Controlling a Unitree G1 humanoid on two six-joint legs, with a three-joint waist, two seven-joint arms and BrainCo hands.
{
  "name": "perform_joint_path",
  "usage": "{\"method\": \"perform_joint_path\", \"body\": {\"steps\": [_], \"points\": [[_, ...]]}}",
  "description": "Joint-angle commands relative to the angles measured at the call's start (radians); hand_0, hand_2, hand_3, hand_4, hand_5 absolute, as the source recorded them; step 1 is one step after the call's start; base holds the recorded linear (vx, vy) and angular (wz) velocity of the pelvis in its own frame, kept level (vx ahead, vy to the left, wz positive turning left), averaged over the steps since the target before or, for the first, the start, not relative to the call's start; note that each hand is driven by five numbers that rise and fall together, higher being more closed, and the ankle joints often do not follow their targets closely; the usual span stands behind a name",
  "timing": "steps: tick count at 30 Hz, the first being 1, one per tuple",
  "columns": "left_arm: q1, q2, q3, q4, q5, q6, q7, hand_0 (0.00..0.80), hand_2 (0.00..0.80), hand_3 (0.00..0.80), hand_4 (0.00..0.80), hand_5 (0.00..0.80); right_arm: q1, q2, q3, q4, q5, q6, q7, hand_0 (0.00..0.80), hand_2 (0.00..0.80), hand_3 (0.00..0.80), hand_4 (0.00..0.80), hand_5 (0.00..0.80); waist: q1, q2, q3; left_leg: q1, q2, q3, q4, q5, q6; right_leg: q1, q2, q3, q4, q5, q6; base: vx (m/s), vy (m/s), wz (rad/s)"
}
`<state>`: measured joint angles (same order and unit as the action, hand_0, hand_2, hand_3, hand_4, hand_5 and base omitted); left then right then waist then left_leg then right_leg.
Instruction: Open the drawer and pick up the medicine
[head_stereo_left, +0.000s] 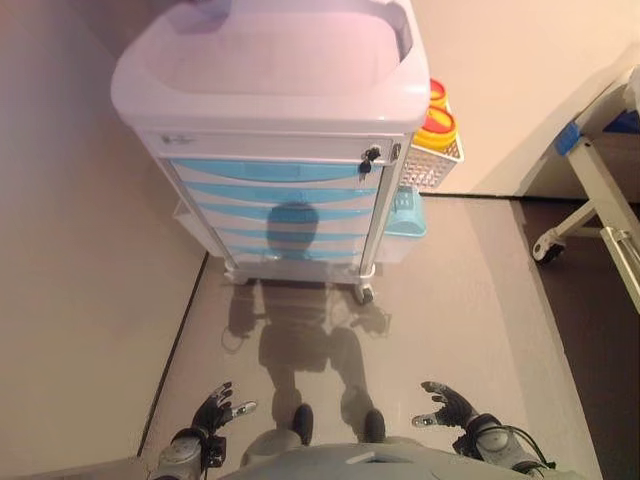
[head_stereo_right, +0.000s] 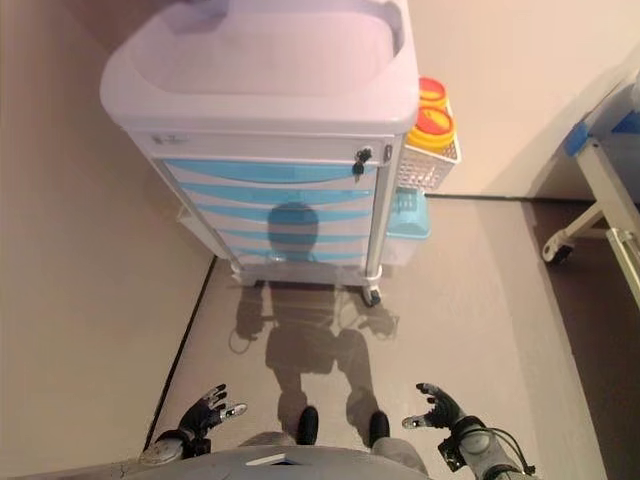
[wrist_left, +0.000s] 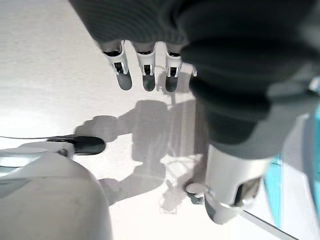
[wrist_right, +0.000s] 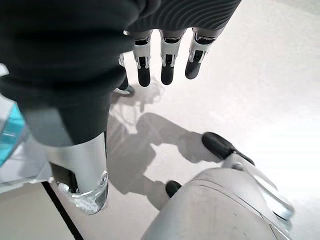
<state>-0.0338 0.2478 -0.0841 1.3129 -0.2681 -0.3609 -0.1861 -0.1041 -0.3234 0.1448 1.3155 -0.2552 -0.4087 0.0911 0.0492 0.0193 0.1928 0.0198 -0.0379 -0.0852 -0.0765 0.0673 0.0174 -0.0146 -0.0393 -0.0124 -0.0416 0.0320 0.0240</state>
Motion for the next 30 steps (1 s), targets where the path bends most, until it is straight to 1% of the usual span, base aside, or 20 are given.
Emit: {"method": "perform_joint_path", "body": {"steps": [1, 4, 6, 8, 10, 13, 15, 17, 18, 22, 24, 26, 29, 30], "points": [[-0.052, 0.001, 0.005, 0.017, -0.061, -0.083, -0.025, 0.0, 0.0, 0.0, 0.0, 0.0, -0.046, -0.025, 0.029, -0.036, 0.042, -0.021, -0.018, 0.0, 0.0, 0.0, 0.0, 0.0, 0.006, -0.015, 0.062, -0.102, -0.094, -0.056, 0.147, -0.153, 0.097, -0.122, -0.007, -0.032, 0.201, -0.1, 0.002, -0.148, 0.063, -0.07], [-0.071, 0.008, 0.005, 0.022, -0.077, -0.145, -0.01, 0.0, 0.0, 0.0, 0.0, 0.0, -0.065, -0.027, 0.032, -0.043, 0.042, -0.042, -0.038, 0.0, 0.0, 0.0, 0.0, 0.0, 0.008, -0.031, 0.125, -0.197, -0.096, -0.03, 0.241, -0.166, 0.109, -0.206, -0.007, -0.026, 0.257, -0.092, -0.003, -0.122, 0.06, -0.14], [-0.084, 0.009, 0.01, 0.007, -0.097, -0.169, 0.007, 0.0, 0.0, 0.0, 0.0, 0.0, -0.071, -0.021, 0.036, -0.053, 0.043, -0.04, -0.058, 0.0, 0.0, 0.0, 0.0, 0.0, 0.008, -0.044, 0.159, -0.254, -0.098, -0.015, 0.302, -0.177, 0.117, -0.259, -0.002, -0.019, 0.296, -0.087, -0.005, -0.089, 0.034, -0.12], [-0.102, 0.019, 0.017, -0.02, -0.124, -0.203, 0.021, 0.0, 0.0, 0.0, 0.0, 0.0, -0.079, -0.016, 0.043, -0.068, 0.059, -0.042, -0.082, 0.0, 0.0, 0.0, 0.0, 0.0, 0.006, -0.064, 0.2, -0.331, -0.098, 0.0, 0.366, -0.184, 0.126, -0.33, 0.014, -0.012, 0.345, -0.082, -0.011, -0.106, 0.018, -0.09], [-0.121, 0.031, 0.016, -0.043, -0.162, -0.233, 0.029, 0.0, 0.0, 0.0, 0.0, 0.0, -0.087, -0.013, 0.049, -0.075, 0.069, -0.033, -0.1, 0.0, 0.0, 0.0, 0.0, 0.0, 0.003, -0.077, 0.221, -0.394, -0.098, 0.016, 0.415, -0.19, 0.131, -0.386, 0.029, -0.005, 0.382, -0.08, -0.016, -0.069, 0.046, -0.18], [-0.158, 0.047, 0.027, -0.102, -0.242, -0.252, 0.036, 0.0, 0.0, 0.0, 0.0, 0.0, -0.097, -0.013, 0.059, -0.087, 0.088, -0.026, -0.121, 0.0, 0.0, 0.0, 0.0, 0.0, -0.003, -0.091, 0.247, -0.479, -0.1, 0.035, 0.485, -0.206, 0.138, -0.469, 0.057, 0.006, 0.441, -0.085, -0.023, -0.064, 0.058, -0.18], [-0.182, 0.051, 0.041, -0.146, -0.305, -0.252, 0.033, 0.0, 0.0, 0.0, 0.0, 0.0, -0.1, -0.016, 0.063, -0.094, 0.105, -0.021, -0.125, 0.0, 0.0, 0.0, 0.0, 0.0, -0.009, -0.101, 0.255, -0.525, -0.1, 0.045, 0.528, -0.218, 0.14, -0.509, 0.069, 0.009, 0.469, -0.086, -0.027, -0.032, 0.055, -0.22], [-0.201, 0.052, 0.051, -0.177, -0.39, -0.25, 0.007, 0.0, 0.0, 0.0, 0.0, 0.0, -0.102, -0.018, 0.068, -0.102, 0.129, -0.011, -0.125, 0.0, 0.0, 0.0, 0.0, 0.0, -0.014, -0.109, 0.259, -0.554, -0.101, 0.049, 0.558, -0.23, 0.143, -0.535, 0.079, 0.013, 0.489, -0.088, -0.03, 0.001, 0.044, -0.14], [-0.216, 0.05, 0.063, -0.212, -0.442, -0.239, -0.002, 0.0, 0.0, 0.0, 0.0, 0.0, -0.101, -0.018, 0.07, -0.107, 0.137, -0.011, -0.126, 0.0, 0.0, 0.0, 0.0, 0.0, -0.018, -0.114, 0.265, -0.573, -0.101, 0.052, 0.581, -0.239, 0.144, -0.552, 0.085, 0.014, 0.501, -0.087, -0.032, 0.009, 0.047, -0.22], [-0.262, 0.045, 0.085, -0.29, -0.647, -0.214, -0.066, 0.0, 0.0, 0.0, 0.0, 0.0, -0.095, -0.02, 0.076, -0.118, 0.157, -0.01, -0.124, 0.0, 0.0, 0.0, 0.0, 0.0, -0.033, -0.126, 0.273, -0.614, -0.098, 0.06, 0.637, -0.262, 0.144, -0.59, 0.096, 0.021, 0.529, -0.086, -0.033, 0.023, 0.047, -0.15], [-0.28, 0.043, 0.09, -0.326, -0.722, -0.2, -0.089, 0.0, 0.0, 0.0, 0.0, 0.0, -0.09, -0.019, 0.082, -0.127, 0.165, -0.007, -0.124, 0.0, 0.0, 0.0, 0.0, 0.0, -0.04, -0.132, 0.275, -0.627, -0.096, 0.063, 0.657, -0.272, 0.145, -0.602, 0.099, 0.025, 0.536, -0.084, -0.032, 0.038, 0.023, -0.19], [-0.302, 0.044, 0.09, -0.364, -0.777, -0.19, -0.096, 0.0, 0.0, 0.0, 0.0, 0.0, -0.084, -0.021, 0.089, -0.137, 0.175, -0.005, -0.122, 0.0, 0.0, 0.0, 0.0, 0.0, -0.048, -0.137, 0.277, -0.642, -0.093, 0.068, 0.681, -0.283, 0.145, -0.614, 0.103, 0.031, 0.544, -0.082, -0.031, 0.054, 0.022, -0.17], [-0.325, 0.051, 0.087, -0.401, -0.819, -0.189, -0.1, 0.0, 0.0, 0.0, 0.0, 0.0, -0.073, -0.025, 0.096, -0.149, 0.178, -0.005, -0.117, 0.0, 0.0, 0.0, 0.0, 0.0, -0.057, -0.142, 0.276, -0.651, -0.094, 0.069, 0.7, -0.291, 0.145, -0.619, 0.109, 0.039, 0.548, -0.08, -0.031, 0.056, 0.019, -0.14], [-0.346, 0.067, 0.085, -0.425, -0.84, -0.178, -0.094, 0.0, 0.0, 0.0, 0.0, 0.0, -0.066, -0.026, 0.104, -0.157, 0.183, -0.005, -0.117, 0.0, 0.0, 0.0, 0.0, 0.0, -0.063, -0.146, 0.275, -0.654, -0.094, 0.071, 0.711, -0.296, 0.147, -0.62, 0.112, 0.045, 0.55, -0.08, -0.031, 0.05, 0.012, -0.18]]}}
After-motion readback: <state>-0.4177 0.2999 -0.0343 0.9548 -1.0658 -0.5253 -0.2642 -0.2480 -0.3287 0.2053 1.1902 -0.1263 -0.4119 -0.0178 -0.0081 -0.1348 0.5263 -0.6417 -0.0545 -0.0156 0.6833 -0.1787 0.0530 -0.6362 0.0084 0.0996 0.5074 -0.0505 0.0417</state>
